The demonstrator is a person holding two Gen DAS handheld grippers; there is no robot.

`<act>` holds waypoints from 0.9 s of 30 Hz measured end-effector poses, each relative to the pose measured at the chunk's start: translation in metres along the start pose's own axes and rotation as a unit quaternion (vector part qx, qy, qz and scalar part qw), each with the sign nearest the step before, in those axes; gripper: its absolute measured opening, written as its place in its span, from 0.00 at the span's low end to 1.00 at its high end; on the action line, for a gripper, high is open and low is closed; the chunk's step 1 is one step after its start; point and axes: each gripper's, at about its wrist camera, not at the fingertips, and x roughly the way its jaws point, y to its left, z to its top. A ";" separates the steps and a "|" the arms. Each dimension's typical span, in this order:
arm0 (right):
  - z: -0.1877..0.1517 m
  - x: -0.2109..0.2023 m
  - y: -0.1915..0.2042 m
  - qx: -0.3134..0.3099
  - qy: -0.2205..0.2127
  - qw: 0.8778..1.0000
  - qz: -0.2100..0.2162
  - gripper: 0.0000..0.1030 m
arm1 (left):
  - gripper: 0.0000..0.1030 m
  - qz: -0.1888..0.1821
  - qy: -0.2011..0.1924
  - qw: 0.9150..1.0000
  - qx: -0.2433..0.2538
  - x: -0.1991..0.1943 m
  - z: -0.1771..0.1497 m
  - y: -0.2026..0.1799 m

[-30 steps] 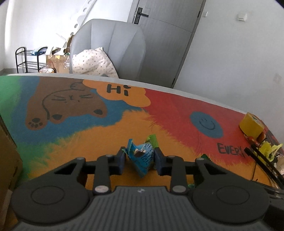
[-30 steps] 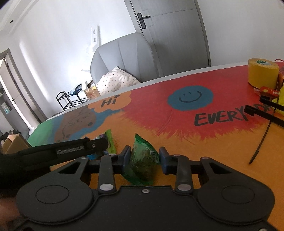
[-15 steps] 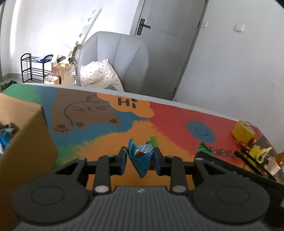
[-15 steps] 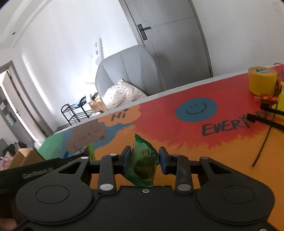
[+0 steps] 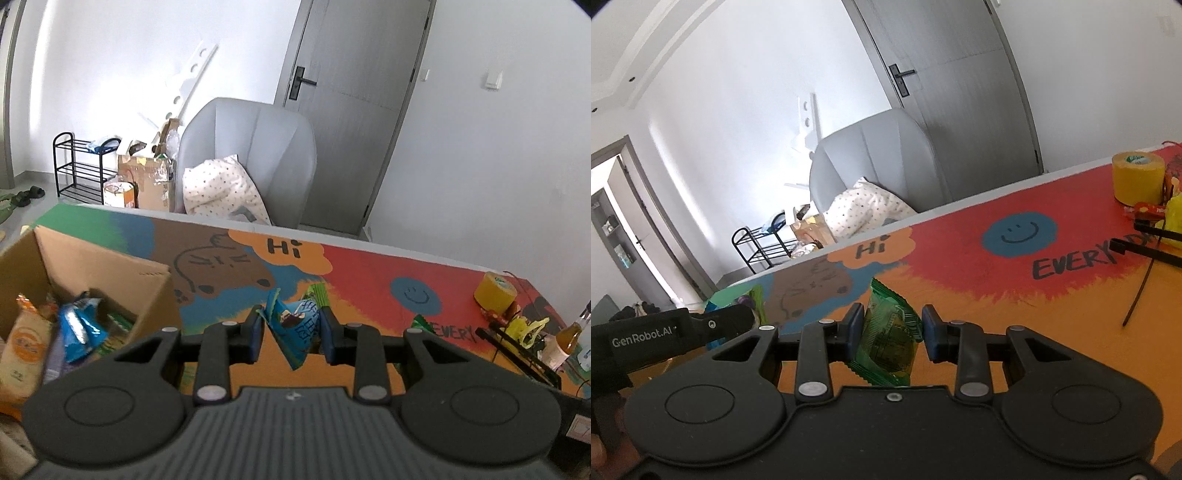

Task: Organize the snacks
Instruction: 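Carry the green pack and blue pack over the box with both tools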

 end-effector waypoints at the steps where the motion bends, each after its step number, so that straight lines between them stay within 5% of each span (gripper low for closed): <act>1: -0.001 -0.002 0.003 0.000 -0.001 1.000 0.002 0.31 | 0.29 -0.001 -0.002 1.000 0.000 -0.004 0.001 0.002; 27: -0.004 -0.016 0.104 -0.055 -0.020 0.995 0.080 0.31 | 0.30 0.036 -0.062 0.997 -0.038 -0.095 0.029 0.100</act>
